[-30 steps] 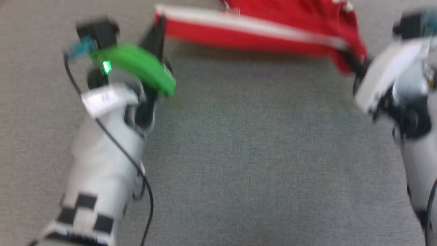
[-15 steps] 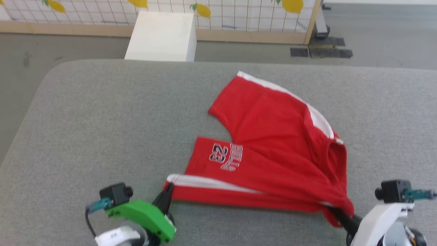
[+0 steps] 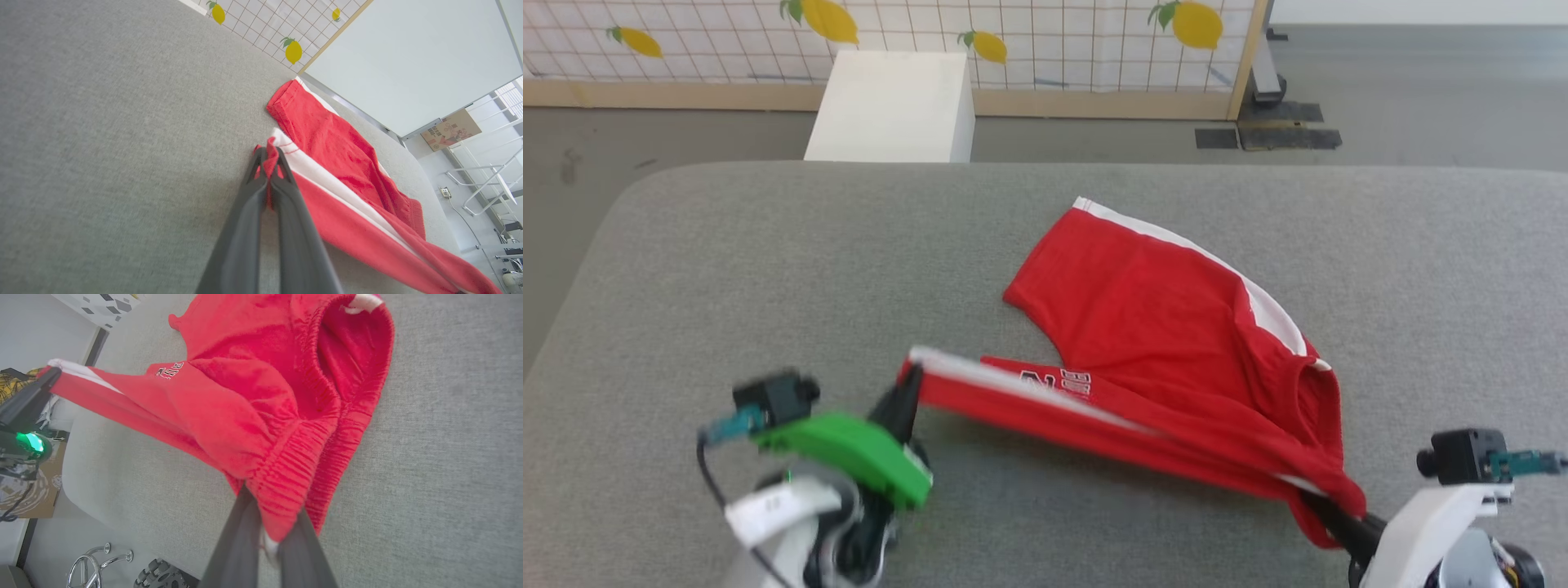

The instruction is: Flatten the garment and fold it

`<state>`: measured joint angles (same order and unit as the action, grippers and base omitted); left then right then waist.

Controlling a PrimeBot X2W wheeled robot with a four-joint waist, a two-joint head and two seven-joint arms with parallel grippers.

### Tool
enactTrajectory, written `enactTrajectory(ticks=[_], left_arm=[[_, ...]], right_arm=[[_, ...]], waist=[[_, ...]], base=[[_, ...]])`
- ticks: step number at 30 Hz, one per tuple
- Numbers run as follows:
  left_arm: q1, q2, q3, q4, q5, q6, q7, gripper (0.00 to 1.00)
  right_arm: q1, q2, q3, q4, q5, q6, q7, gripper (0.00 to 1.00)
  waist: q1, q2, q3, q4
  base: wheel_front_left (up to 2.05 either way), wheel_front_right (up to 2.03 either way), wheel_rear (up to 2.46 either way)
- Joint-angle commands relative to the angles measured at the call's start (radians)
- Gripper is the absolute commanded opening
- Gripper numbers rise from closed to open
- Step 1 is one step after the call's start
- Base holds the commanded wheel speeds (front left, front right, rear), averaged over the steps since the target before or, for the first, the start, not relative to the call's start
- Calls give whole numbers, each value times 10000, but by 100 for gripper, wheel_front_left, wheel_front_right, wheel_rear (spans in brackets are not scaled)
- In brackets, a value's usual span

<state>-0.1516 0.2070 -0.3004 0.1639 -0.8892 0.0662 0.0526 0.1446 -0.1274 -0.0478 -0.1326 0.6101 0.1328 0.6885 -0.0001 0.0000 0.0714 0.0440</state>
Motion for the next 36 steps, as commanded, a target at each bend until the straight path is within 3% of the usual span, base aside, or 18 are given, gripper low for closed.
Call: enactTrajectory(ticks=[1,19,30,36], left_arm=[[-1521,155,22,492,277,-13,187,0],[-7927,-446,-884,4872,1386,-750,770,0],[-9570,-502,-1263,6756,1803,-1108,678,0],[-9940,-466,-1377,7674,1926,-996,710,0]], right_arm=[[-722,-76,-27,-73,-74,-21,158,0],[-3814,121,557,738,297,-21,-267,0],[-4411,316,1027,1201,728,-21,-937,0],[-4517,415,1305,1321,982,-21,-1191,0]], waist=[[1,0,550,-362],[1,0,3799,-1954],[1,0,4741,-2647],[1,0,4984,-2806]], base=[[0,0,0],[0,0,0],[0,0,0],[0,0,0]])
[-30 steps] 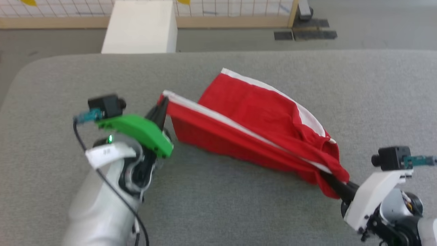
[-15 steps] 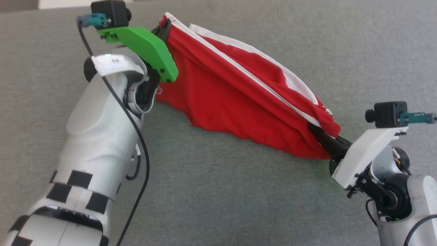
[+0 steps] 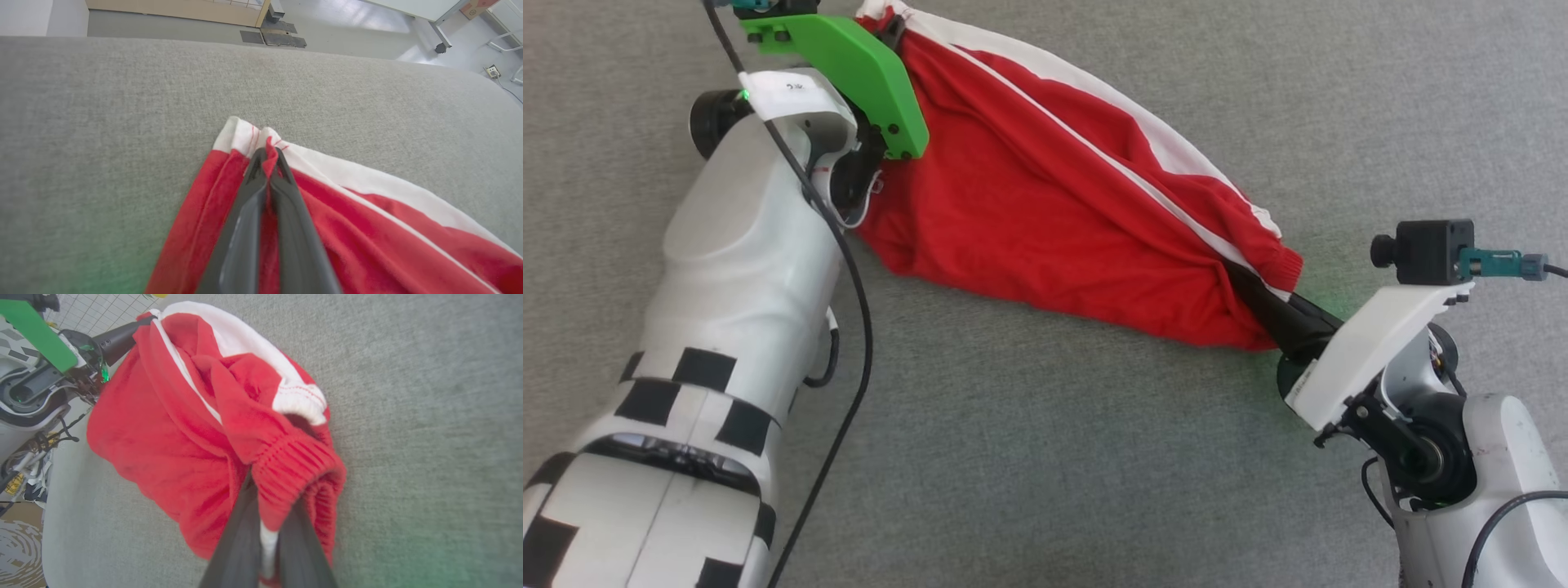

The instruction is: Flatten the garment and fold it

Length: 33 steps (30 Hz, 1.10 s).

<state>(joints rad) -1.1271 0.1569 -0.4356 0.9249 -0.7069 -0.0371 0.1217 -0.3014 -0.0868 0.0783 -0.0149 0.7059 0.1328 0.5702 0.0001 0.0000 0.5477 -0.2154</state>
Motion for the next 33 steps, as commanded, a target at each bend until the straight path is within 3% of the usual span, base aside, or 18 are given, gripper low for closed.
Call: enactTrajectory(ticks=[1,3,4,5,6,19,26,33], left_arm=[[-220,34,-33,169,103,43,27,0],[-293,4,-23,372,68,46,27,0],[-325,-29,-14,475,37,39,34,16],[-349,-67,4,549,-7,23,45,53],[-381,-108,4,625,-30,3,27,100],[-469,-313,-248,1312,-137,-412,121,100],[-24,15,-647,661,294,-730,-1469,100],[1436,645,-1157,-314,988,-709,-3240,100]], right_arm=[[-61,17,85,150,48,-21,-30,0],[-62,26,144,169,91,-21,-77,0],[-58,32,147,170,131,-21,-124,18],[-50,39,145,168,175,-21,-151,82],[-36,35,134,166,197,-21,-178,100],[513,-127,-572,-129,174,-21,-329,100],[1442,-103,-1284,-759,-211,-21,-555,100],[2443,34,-1811,-1455,-636,-21,-729,100]], waist=[[-1,0,238,-218],[-1,0,254,-210],[-1,0,248,-191],[-1,0,239,-169],[-1,0,213,-132],[-1,0,-990,349],[-1,0,-2100,829],[-1,0,-2979,1268]], base=[[0,0,0],[0,0,0],[0,0,0],[0,0,0],[0,0,0],[0,0,0],[0,0,0],[0,0,0]])
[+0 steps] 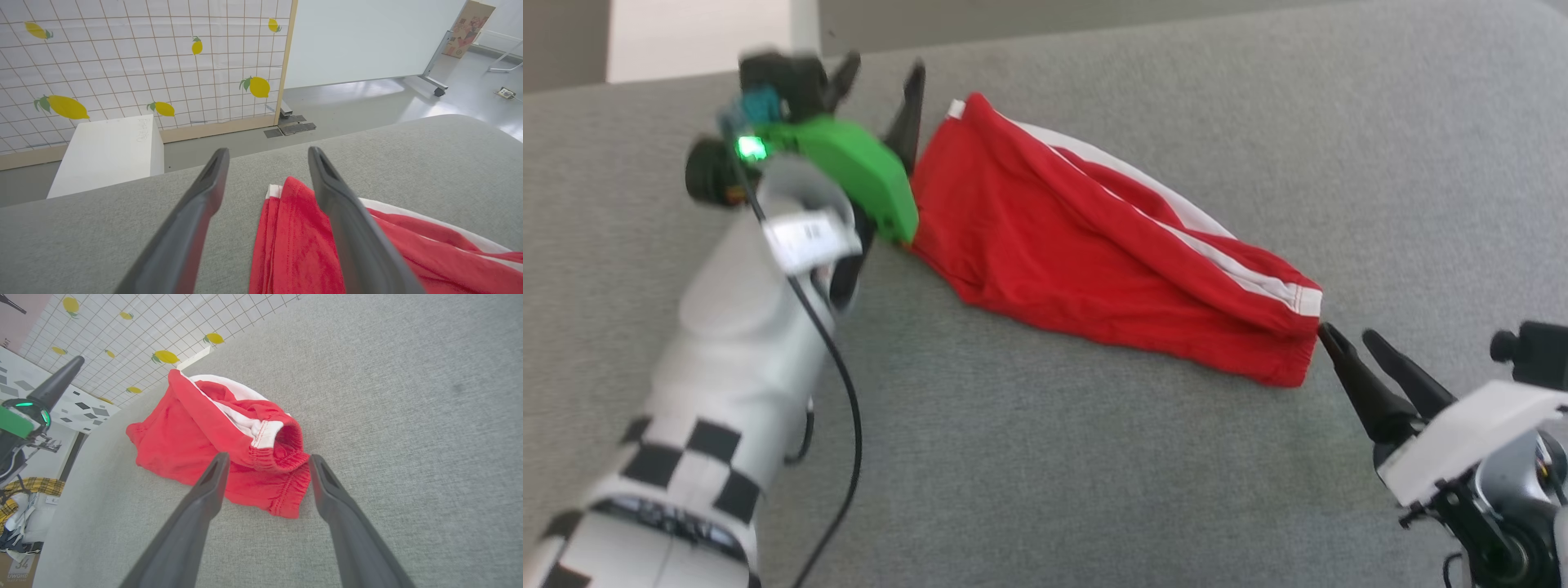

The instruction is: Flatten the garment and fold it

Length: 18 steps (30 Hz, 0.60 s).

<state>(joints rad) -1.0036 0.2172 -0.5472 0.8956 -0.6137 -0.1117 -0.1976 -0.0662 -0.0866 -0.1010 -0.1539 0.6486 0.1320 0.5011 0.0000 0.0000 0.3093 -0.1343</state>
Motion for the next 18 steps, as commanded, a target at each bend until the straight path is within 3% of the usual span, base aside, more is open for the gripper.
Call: enactTrajectory(ticks=[1,4,8,12,13,14,18], left_arm=[[482,57,-102,-162,96,86,-114,100],[1107,45,-215,-412,40,207,73,100],[1599,-78,-379,-508,-205,452,1344,100],[1541,-161,-558,-454,-529,637,3385,100],[1261,-109,-819,-344,-575,763,4997,100],[1137,-95,-891,-303,-610,814,5576,100],[732,-18,-1038,-227,-698,1043,7099,100]], right_arm=[[245,57,-128,-173,-121,-13,-9,100],[549,134,-424,-436,-211,-13,88,100],[788,221,-642,-725,-293,-13,315,100],[868,291,-686,-957,-316,-13,502,100],[889,323,-697,-1078,-299,-13,557,100],[890,331,-715,-1110,-292,-13,563,100],[873,350,-745,-1156,-262,-13,552,100]], waist=[[0,0,-709,536],[0,0,-941,666],[0,0,-1113,707],[0,0,-1112,577],[0,0,-976,405],[0,0,-899,334],[0,0,-628,37]], base=[[0,0,0],[0,0,0],[0,0,0],[0,0,0],[0,0,0],[0,0,0],[0,0,0]])
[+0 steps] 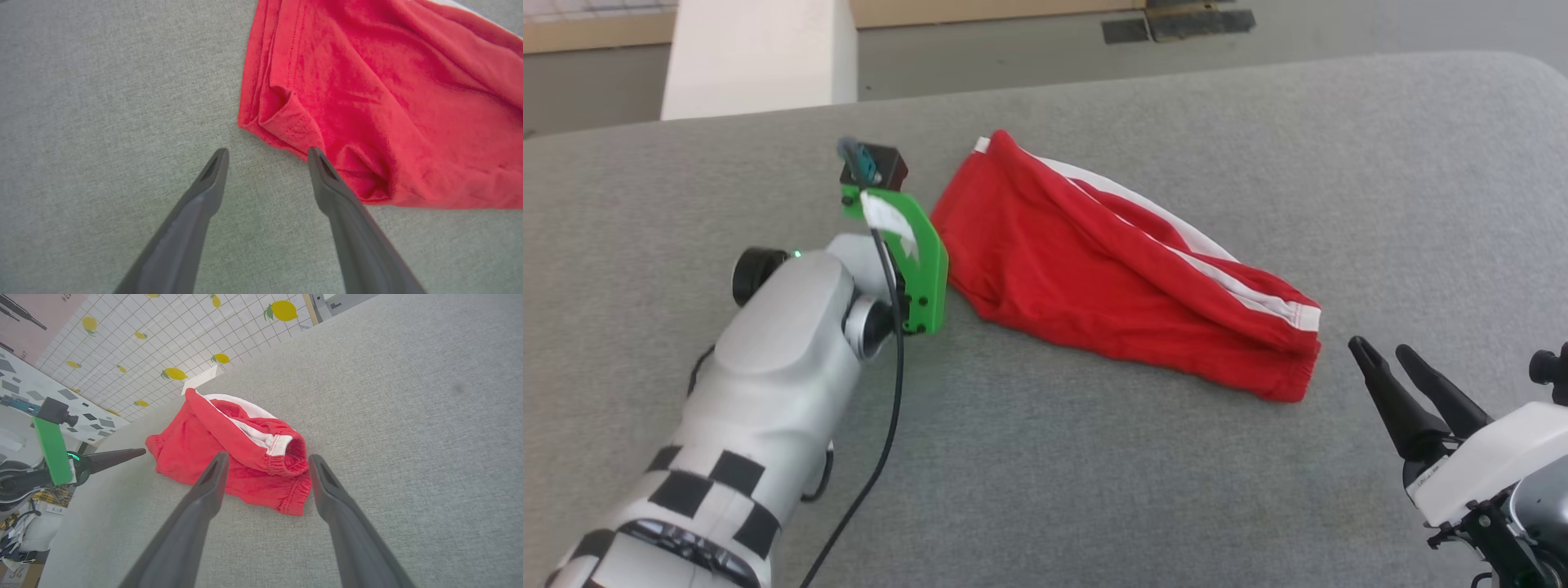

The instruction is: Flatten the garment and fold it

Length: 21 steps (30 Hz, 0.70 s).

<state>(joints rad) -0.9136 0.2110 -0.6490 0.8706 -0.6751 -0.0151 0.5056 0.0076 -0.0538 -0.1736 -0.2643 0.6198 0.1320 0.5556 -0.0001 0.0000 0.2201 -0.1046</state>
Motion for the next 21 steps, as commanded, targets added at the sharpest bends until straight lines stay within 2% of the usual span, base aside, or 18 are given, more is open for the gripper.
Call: enactTrajectory(ticks=[1,4,11,16,17,18,21], left_arm=[[-257,66,-27,3,-85,143,240,100],[-473,93,39,40,-200,395,799,100],[-558,271,-17,165,-161,900,1389,100],[-320,347,-57,133,-246,953,1590,100],[-277,342,-53,101,-284,927,1609,35],[-235,349,-57,55,-309,898,1612,0],[-84,275,119,-105,-608,794,1613,0]], right_arm=[[130,24,-30,-61,38,-13,-5,100],[111,30,-35,-74,76,-13,-49,100],[10,33,118,26,269,-13,-268,100],[-53,34,186,131,326,-13,-428,100],[-55,34,181,145,328,-13,-444,100],[-56,34,175,162,313,-13,-448,100],[-63,34,192,165,165,-13,-385,100]], waist=[[1,0,330,-320],[1,0,555,-515],[1,0,942,-811],[1,0,1066,-823],[1,0,1071,-805],[1,0,1070,-775],[1,0,1006,-668]], base=[[0,0,0],[0,0,0],[0,0,0],[0,0,0],[0,0,0],[0,0,0],[0,0,0]])
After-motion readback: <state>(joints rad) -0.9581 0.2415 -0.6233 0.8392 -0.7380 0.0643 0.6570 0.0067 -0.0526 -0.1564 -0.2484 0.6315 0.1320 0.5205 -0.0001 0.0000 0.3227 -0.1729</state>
